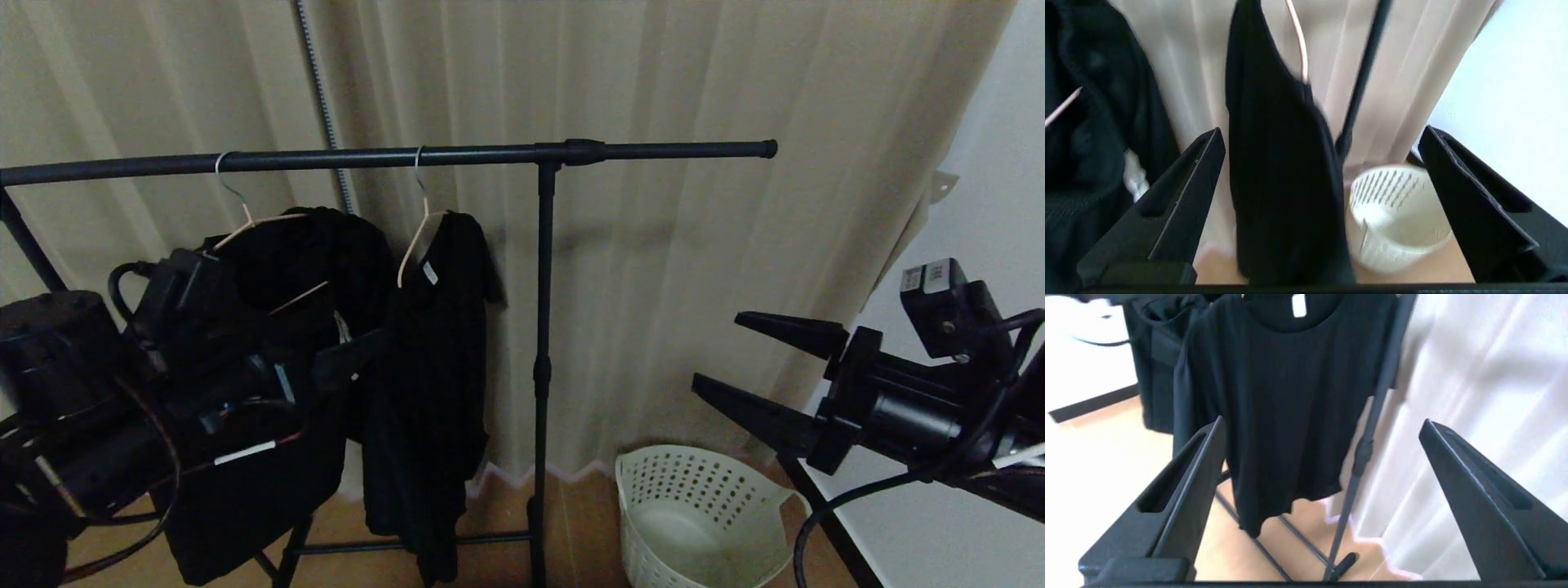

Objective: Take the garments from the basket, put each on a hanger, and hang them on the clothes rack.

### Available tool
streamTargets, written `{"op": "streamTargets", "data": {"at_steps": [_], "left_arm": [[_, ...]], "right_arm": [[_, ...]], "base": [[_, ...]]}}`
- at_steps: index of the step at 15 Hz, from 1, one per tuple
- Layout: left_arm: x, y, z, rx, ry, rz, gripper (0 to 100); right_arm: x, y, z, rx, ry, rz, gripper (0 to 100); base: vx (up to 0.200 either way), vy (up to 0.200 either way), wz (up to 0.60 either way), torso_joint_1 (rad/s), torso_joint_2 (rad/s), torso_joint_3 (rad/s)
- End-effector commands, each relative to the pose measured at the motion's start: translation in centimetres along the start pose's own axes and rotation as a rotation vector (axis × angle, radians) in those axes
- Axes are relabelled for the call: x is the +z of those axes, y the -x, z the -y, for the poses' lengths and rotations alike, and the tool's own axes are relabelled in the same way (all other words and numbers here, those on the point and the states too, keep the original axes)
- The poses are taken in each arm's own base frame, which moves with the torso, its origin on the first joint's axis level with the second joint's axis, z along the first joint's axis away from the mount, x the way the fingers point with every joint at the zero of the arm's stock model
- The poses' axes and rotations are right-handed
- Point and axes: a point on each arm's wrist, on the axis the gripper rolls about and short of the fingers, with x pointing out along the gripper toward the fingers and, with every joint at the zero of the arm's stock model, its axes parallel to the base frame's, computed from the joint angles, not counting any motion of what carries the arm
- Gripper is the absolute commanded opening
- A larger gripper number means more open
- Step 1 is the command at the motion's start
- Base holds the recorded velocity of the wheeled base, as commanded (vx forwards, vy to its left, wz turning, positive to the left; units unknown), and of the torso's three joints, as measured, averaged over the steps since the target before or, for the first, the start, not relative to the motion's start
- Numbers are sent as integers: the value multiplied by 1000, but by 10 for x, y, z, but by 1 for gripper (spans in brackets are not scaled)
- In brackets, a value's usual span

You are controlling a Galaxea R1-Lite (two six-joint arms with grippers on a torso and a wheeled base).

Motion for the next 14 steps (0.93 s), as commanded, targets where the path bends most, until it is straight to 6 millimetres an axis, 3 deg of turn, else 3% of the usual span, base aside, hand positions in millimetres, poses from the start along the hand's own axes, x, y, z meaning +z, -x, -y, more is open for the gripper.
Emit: {"op": "streamTargets", "data": {"at_steps": [1, 5, 8, 10, 14], "left_arm": [[-9, 47, 14, 2, -62, -13, 100], [-43, 100, 30, 1, -56, -85, 100], [-46, 125, 36, 47, -42, -114, 100], [-52, 143, 42, 45, -41, -146, 100], [-74, 193, 55, 93, -32, -180, 100]], "right_arm": [[3, 29, -13, -17, 16, 27, 100], [-24, 70, -31, -138, 59, -31, 100], [-37, 99, -46, -146, 67, -13, 100], [-41, 108, -50, -181, 59, -35, 100], [-56, 143, -67, -239, 32, -115, 100]], "base": [[0, 0, 0, 0, 0, 0], [0, 0, 0, 0, 0, 0], [0, 0, 0, 0, 0, 0], [0, 0, 0, 0, 0, 0], [0, 0, 0, 0, 0, 0]]}}
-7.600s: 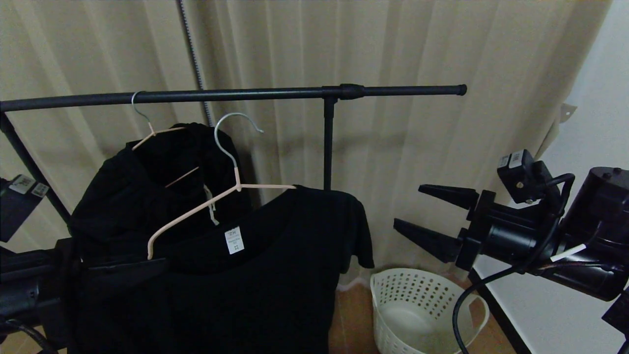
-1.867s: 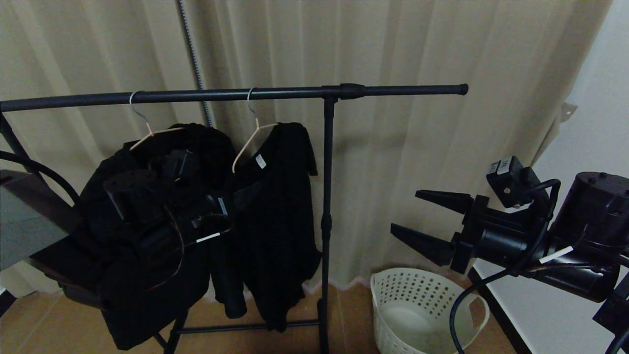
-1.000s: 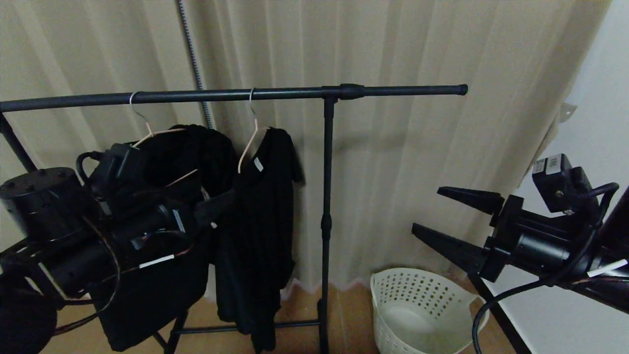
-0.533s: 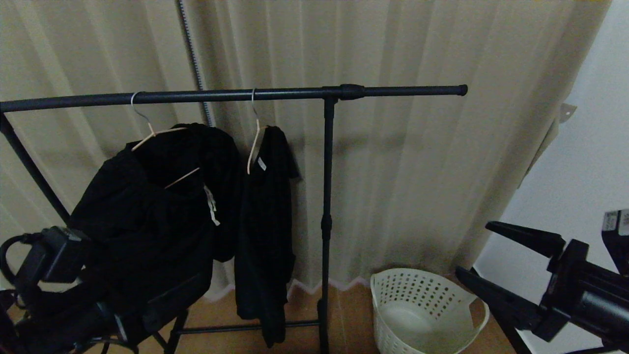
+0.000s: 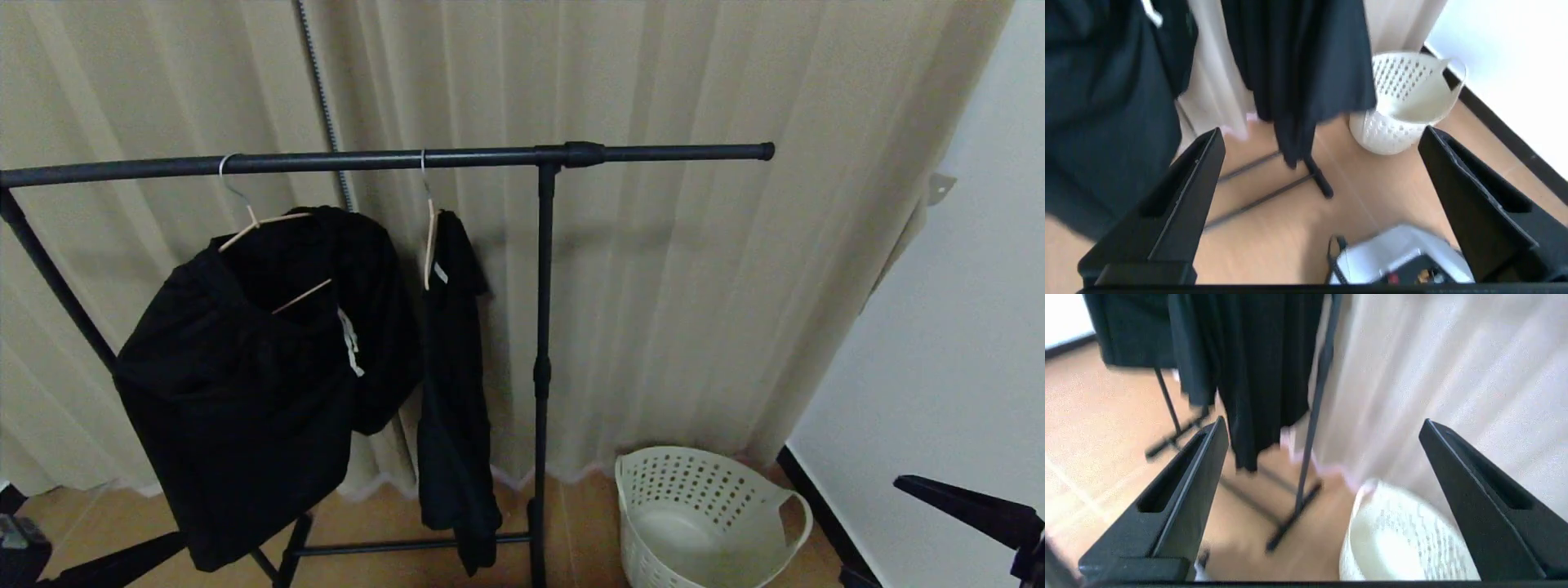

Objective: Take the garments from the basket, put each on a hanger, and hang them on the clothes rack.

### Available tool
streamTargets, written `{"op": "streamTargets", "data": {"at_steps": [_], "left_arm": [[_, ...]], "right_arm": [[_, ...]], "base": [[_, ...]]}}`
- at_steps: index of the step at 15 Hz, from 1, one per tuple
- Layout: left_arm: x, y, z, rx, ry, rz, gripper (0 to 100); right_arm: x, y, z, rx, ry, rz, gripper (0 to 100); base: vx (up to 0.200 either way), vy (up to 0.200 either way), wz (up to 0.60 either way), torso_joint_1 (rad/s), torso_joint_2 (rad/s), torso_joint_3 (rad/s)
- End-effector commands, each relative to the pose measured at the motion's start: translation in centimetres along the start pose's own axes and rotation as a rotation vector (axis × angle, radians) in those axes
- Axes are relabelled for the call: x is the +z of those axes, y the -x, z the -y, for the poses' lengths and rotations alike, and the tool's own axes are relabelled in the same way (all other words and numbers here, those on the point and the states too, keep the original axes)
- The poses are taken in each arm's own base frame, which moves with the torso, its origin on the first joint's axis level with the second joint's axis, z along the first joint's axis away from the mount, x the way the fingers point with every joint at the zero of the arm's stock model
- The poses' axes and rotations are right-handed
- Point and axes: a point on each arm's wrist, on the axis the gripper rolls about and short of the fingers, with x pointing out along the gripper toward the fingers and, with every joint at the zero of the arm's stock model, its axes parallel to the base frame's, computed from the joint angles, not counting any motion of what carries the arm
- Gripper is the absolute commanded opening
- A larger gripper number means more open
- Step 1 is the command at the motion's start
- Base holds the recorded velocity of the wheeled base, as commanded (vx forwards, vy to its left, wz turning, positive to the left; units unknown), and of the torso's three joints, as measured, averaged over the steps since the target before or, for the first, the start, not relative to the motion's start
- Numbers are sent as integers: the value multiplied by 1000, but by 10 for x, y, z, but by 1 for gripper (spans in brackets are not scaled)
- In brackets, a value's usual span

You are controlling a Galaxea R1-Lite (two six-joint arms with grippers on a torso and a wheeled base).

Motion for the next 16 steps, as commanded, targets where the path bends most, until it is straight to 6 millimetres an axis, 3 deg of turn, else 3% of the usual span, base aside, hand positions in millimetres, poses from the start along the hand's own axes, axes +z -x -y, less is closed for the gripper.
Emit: {"op": "streamTargets", "data": {"at_steps": [1, 3, 11, 16], "left_arm": [[-20, 34, 9, 44, -17, 94, 100], [-47, 54, 17, 46, -6, 94, 100], [-54, 68, 21, 15, -33, 241, 100], [-55, 67, 21, 123, -19, 235, 100]], "right_arm": [[-5, 26, -6, -25, 15, 64, 100], [-20, 44, -10, -93, 8, 39, 100], [-59, 79, -23, -397, -27, 66, 100], [-60, 83, -28, -578, -45, 125, 100]], "base": [[0, 0, 0, 0, 0, 0], [0, 0, 0, 0, 0, 0], [0, 0, 0, 0, 0, 0], [0, 0, 0, 0, 0, 0]]}}
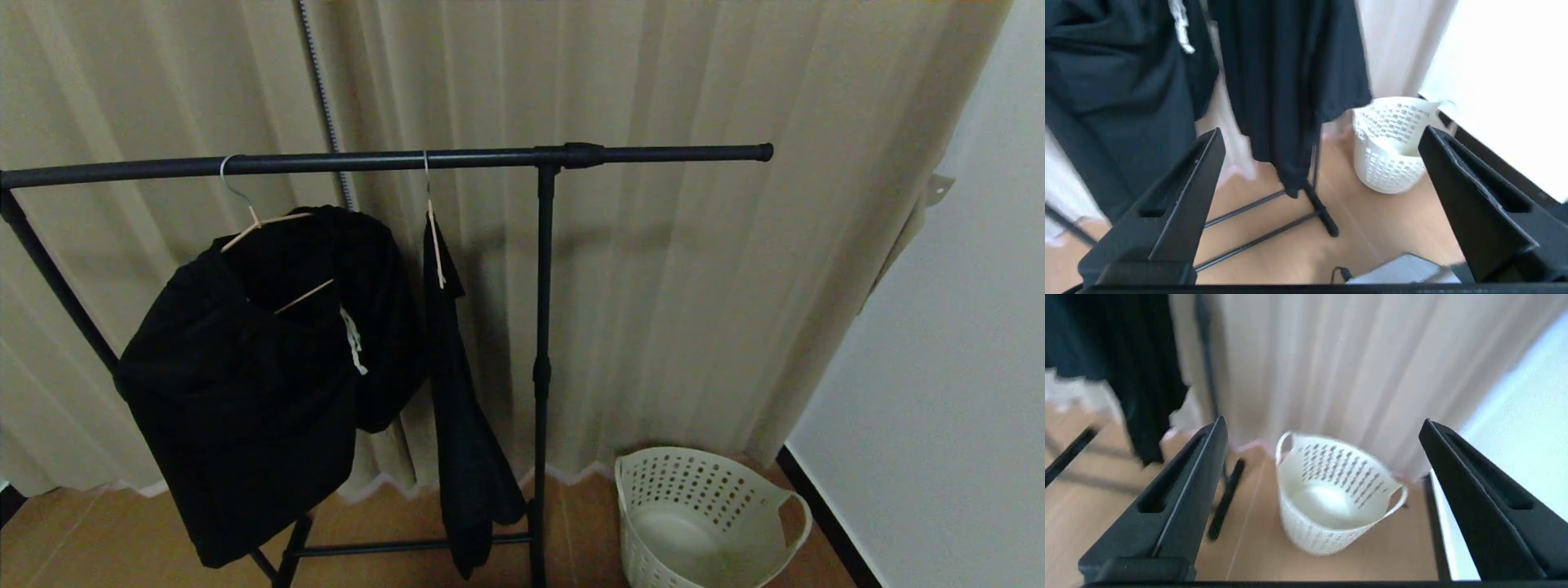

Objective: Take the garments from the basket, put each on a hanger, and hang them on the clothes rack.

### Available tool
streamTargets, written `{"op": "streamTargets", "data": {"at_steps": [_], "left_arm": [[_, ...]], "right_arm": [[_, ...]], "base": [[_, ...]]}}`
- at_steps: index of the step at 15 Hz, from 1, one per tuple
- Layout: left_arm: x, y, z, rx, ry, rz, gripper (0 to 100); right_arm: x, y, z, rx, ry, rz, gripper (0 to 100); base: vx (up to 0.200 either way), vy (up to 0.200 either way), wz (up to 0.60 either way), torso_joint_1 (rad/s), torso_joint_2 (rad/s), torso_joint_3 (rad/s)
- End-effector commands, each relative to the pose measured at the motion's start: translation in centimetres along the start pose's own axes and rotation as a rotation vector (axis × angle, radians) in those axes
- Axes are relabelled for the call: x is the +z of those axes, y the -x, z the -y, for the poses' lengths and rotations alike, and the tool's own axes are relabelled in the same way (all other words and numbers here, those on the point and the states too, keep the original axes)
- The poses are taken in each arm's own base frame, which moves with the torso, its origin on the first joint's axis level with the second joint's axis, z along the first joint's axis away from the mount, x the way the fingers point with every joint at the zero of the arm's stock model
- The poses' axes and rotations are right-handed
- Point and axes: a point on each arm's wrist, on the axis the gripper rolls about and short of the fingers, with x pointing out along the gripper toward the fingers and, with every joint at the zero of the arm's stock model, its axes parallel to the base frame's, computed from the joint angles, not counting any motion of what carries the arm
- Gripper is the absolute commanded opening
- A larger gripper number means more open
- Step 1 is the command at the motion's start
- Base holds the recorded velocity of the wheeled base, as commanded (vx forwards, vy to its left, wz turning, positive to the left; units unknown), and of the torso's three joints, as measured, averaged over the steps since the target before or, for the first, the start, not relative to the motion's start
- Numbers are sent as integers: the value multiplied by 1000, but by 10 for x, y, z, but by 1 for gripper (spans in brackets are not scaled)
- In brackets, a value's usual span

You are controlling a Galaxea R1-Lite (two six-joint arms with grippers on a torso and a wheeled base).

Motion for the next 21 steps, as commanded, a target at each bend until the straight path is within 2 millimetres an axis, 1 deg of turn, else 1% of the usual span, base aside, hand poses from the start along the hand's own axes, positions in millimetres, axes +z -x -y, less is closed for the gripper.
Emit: {"op": "streamTargets", "data": {"at_steps": [1, 2, 4, 6, 7, 8, 9, 11, 14, 16, 17, 18, 21], "left_arm": [[-1, 0, -1, 90, -2, -4, 100], [-2, 0, -2, 152, 6, -7, 100], [-3, -1, -3, 161, 9, -7, 100], [-3, -1, -3, 188, 13, -13, 100], [-4, -1, -4, 231, 6, -16, 100], [-4, -1, -4, 231, 10, -14, 100], [-4, -1, -4, 236, 16, -11, 100], [-4, -1, -5, 274, 22, -9, 100], [-4, -1, -5, 325, 23, -14, 100], [-4, 2, -2, 364, 22, 40, 100], [-6, 5, 0, 361, 14, 93, 100], [-6, 5, 1, 331, 7, 94, 100], [-6, 5, 0, 346, 14, 95, 100]], "right_arm": [[-1, 5, -2, -68, -2, 52, 100], [-2, 6, -2, -70, -1, 72, 100], [-2, 9, -2, -67, 0, 105, 100], [-3, 9, -2, -68, 2, 106, 100], [-3, 9, -2, -68, 6, 107, 100], [-4, 9, -2, -60, 10, 103, 100], [-7, 9, -4, 3, 18, 87, 100], [-7, 10, -4, 46, 20, 85, 100], [-7, 10, -4, 47, -2, 88, 100], [-7, 10, -4, 47, 0, 88, 100], [-7, 10, -4, 47, -1, 91, 100], [-7, 10, -4, 47, 0, 91, 100], [-7, 10, -4, 36, -2, 88, 100]], "base": [[0, 0, 0, 0, 0, 0], [0, 0, 0, 0, 0, 0], [0, 0, 0, 0, 0, 0], [0, 0, 0, 0, 0, 0], [0, 0, 0, 0, 0, 0], [0, 0, 0, 0, 0, 0], [0, 0, 0, 0, 0, 0], [0, 0, 0, 0, 0, 0], [0, 0, 0, 0, 0, 0], [0, 0, 0, 0, 0, 0], [0, 0, 0, 0, 0, 0], [0, 0, 0, 0, 0, 0], [0, 0, 0, 0, 0, 0]]}}
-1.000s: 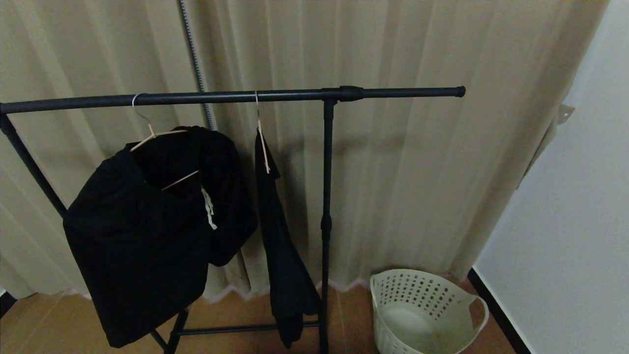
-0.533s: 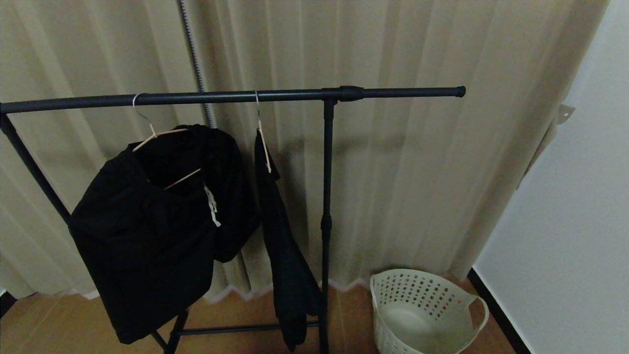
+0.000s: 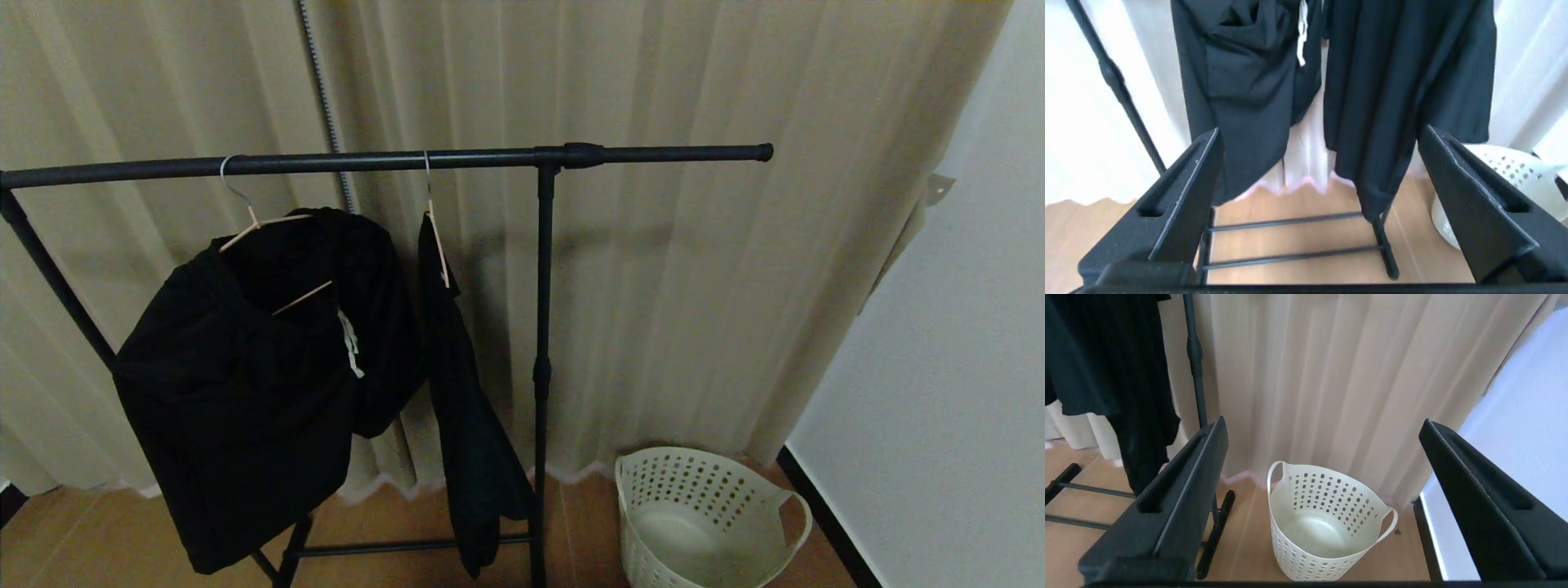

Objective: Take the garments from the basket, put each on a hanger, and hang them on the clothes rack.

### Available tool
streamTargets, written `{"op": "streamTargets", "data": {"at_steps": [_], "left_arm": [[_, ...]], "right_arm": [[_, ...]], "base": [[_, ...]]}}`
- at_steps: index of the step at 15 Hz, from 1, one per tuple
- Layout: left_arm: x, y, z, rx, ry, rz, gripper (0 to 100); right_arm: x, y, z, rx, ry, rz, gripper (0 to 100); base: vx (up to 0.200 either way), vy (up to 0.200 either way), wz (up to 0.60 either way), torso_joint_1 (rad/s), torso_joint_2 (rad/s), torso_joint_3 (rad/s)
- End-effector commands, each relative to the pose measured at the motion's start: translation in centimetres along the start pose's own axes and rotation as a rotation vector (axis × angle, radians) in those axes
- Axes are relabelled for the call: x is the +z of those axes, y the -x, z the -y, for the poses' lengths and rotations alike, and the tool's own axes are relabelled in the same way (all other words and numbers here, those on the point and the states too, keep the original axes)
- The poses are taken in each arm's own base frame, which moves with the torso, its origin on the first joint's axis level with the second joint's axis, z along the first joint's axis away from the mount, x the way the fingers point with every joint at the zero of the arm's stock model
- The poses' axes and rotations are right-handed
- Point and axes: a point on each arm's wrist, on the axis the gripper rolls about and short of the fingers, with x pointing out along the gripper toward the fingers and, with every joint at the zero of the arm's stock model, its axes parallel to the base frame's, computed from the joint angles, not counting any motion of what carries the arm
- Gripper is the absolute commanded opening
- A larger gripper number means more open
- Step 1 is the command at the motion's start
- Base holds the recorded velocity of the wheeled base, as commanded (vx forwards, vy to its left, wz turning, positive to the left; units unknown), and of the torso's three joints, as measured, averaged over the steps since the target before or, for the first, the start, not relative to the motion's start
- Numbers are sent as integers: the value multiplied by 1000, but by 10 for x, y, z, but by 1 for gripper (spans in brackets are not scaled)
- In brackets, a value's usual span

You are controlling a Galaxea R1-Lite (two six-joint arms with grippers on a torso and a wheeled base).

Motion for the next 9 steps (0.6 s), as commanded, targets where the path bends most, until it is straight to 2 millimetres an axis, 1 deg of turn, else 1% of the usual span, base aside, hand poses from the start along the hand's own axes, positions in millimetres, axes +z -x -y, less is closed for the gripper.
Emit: {"op": "streamTargets", "data": {"at_steps": [1, 9], "left_arm": [[0, 1, 0, 4, 2, 11, 100], [0, 1, 0, 4, 4, 11, 100]], "right_arm": [[0, 0, 0, -15, -4, -5, 100], [0, 0, 1, -29, -13, -3, 100]], "base": [[0, 0, 0, 0, 0, 0], [0, 0, 0, 0, 0, 0]]}}
